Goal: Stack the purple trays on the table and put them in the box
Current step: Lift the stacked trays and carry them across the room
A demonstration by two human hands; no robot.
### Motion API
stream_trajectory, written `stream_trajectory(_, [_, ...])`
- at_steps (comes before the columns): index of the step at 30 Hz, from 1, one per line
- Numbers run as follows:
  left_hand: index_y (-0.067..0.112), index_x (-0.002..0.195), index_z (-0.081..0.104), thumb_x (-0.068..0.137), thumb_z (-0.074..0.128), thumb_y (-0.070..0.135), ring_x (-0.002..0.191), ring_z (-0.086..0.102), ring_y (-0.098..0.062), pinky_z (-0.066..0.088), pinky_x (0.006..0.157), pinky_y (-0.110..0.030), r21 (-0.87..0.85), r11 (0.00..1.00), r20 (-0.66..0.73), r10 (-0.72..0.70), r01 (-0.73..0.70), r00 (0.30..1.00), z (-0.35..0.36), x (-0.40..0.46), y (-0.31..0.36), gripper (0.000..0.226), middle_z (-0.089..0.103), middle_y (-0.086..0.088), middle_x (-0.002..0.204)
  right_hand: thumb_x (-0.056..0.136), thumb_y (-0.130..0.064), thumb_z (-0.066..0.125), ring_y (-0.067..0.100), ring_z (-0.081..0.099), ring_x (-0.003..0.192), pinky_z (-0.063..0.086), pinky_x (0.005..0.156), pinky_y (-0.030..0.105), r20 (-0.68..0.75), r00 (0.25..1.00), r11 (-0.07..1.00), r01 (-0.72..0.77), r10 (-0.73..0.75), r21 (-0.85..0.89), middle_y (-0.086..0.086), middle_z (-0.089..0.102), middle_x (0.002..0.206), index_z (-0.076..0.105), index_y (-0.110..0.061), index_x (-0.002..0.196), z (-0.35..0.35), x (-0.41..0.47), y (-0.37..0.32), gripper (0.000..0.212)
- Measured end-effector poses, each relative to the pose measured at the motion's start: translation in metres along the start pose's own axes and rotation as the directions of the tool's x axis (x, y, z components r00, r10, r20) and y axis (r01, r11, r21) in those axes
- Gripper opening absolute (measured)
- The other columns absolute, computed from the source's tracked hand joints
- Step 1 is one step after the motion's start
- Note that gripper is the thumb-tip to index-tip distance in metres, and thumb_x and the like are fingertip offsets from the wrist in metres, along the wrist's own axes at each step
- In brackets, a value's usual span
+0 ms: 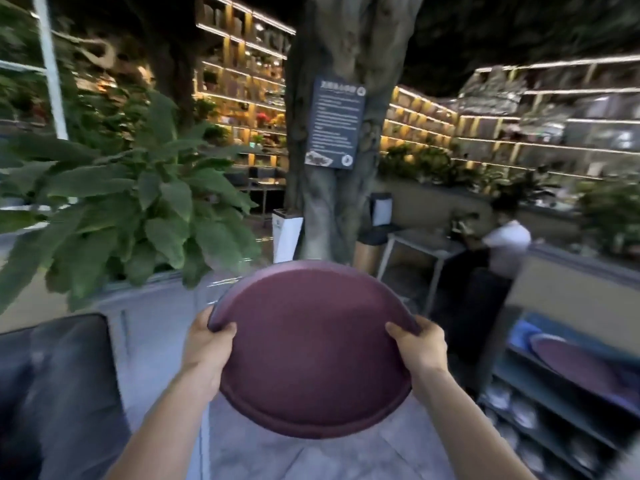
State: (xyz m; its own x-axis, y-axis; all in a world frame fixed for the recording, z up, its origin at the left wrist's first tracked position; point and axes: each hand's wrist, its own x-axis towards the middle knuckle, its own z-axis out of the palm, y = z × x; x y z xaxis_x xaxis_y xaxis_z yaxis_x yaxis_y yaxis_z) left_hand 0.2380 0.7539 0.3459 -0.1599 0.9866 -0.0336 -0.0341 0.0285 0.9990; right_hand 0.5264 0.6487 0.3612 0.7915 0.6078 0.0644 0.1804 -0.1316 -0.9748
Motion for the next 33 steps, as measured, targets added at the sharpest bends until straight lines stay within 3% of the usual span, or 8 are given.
stream_trajectory(8, [0.018,0.105,0.063,0.083,0.063,0.0,0.088,0.064,-0.029,0.049,0.08,-0.036,0.056,0.998,0.357,0.005,-0.027,0.934,0.149,-0.064,-0.022,0.029,0.068,-0.01,0.097,0.066,-0.032,0.077,0.024,0.074,0.081,0.061,0.082,0.048,-0.347,0.931,0.993,-0.12,0.108,-0.012,-0.002,0.078,0.083,0.074,-0.017,0.093,-0.161,-0.01,0.054,0.031])
stream_trajectory(12, [0.012,0.119,0.063,0.083,0.066,0.004,0.092,0.063,-0.028,0.047,0.083,-0.034,0.078,0.995,0.499,0.012,-0.059,0.867,0.226,-0.114,-0.028,0.037,0.068,-0.008,0.103,0.07,-0.028,0.078,0.029,0.072,0.086,0.059,0.086,0.047,-0.51,0.848,0.985,-0.171,0.146,-0.002,0.002,0.076,0.085,0.073,-0.017,0.091,-0.246,-0.017,0.076,0.024])
stream_trajectory(14, [0.016,0.117,0.06,0.086,0.064,0.007,0.091,0.062,-0.028,0.045,0.08,-0.033,0.085,0.994,0.555,0.005,-0.063,0.832,0.26,-0.142,-0.029,0.033,0.068,-0.008,0.106,0.073,-0.026,0.077,0.032,0.071,0.089,0.058,0.087,0.047,-0.568,0.809,0.981,-0.191,0.15,-0.013,0.003,0.075,0.084,0.069,-0.016,0.081,-0.285,-0.02,0.082,0.015])
stream_trajectory(18, [0.023,0.133,0.055,0.086,0.064,0.016,0.1,0.063,-0.03,0.049,0.086,-0.038,0.128,0.987,0.644,-0.004,-0.102,0.765,0.327,-0.197,-0.035,0.048,0.068,-0.006,0.119,0.074,-0.027,0.076,0.033,0.07,0.089,0.057,0.087,0.045,-0.669,0.725,0.972,-0.233,0.162,-0.018,0.005,0.074,0.084,0.065,-0.016,0.077,-0.359,-0.023,0.096,0.015])
stream_trajectory(21, [0.025,0.132,0.054,0.088,0.062,0.017,0.1,0.062,-0.027,0.048,0.082,-0.036,0.118,0.987,0.689,-0.005,-0.106,0.725,0.368,-0.235,-0.037,0.045,0.066,-0.002,0.12,0.072,-0.03,0.074,0.03,0.071,0.083,0.059,0.084,0.046,-0.705,0.685,0.967,-0.255,0.185,0.006,0.004,0.075,0.084,0.071,-0.016,0.087,-0.406,-0.022,0.108,0.02])
stream_trajectory(23, [0.028,0.125,0.055,0.089,0.061,0.017,0.098,0.061,-0.026,0.046,0.078,-0.035,0.121,0.987,0.708,-0.01,-0.108,0.706,0.39,-0.256,-0.04,0.039,0.064,0.0,0.116,0.072,-0.032,0.074,0.03,0.071,0.084,0.059,0.085,0.046,-0.718,0.668,0.964,-0.267,0.195,0.014,0.004,0.075,0.088,0.073,-0.017,0.093,-0.431,-0.019,0.119,0.026])
stream_trajectory(27, [0.024,0.132,0.055,0.088,0.063,0.015,0.091,0.062,-0.026,0.045,0.077,-0.035,0.11,0.988,0.738,-0.006,-0.112,0.675,0.432,-0.285,-0.051,0.045,0.066,-0.003,0.11,0.074,-0.034,0.074,0.029,0.07,0.09,0.058,0.089,0.045,-0.745,0.634,0.958,-0.284,0.21,0.029,0.004,0.075,0.096,0.071,-0.018,0.105,-0.467,-0.011,0.139,0.035])
stream_trajectory(33, [0.023,0.128,0.058,0.086,0.064,0.011,0.09,0.062,-0.024,0.047,0.079,-0.035,0.133,0.984,0.744,-0.023,-0.115,0.667,0.486,-0.295,-0.065,0.044,0.067,-0.002,0.108,0.074,-0.032,0.074,0.029,0.07,0.09,0.057,0.09,0.044,-0.746,0.616,0.939,-0.343,0.252,0.034,0.003,0.074,0.098,0.07,-0.02,0.109,-0.494,0.028,0.166,0.037])
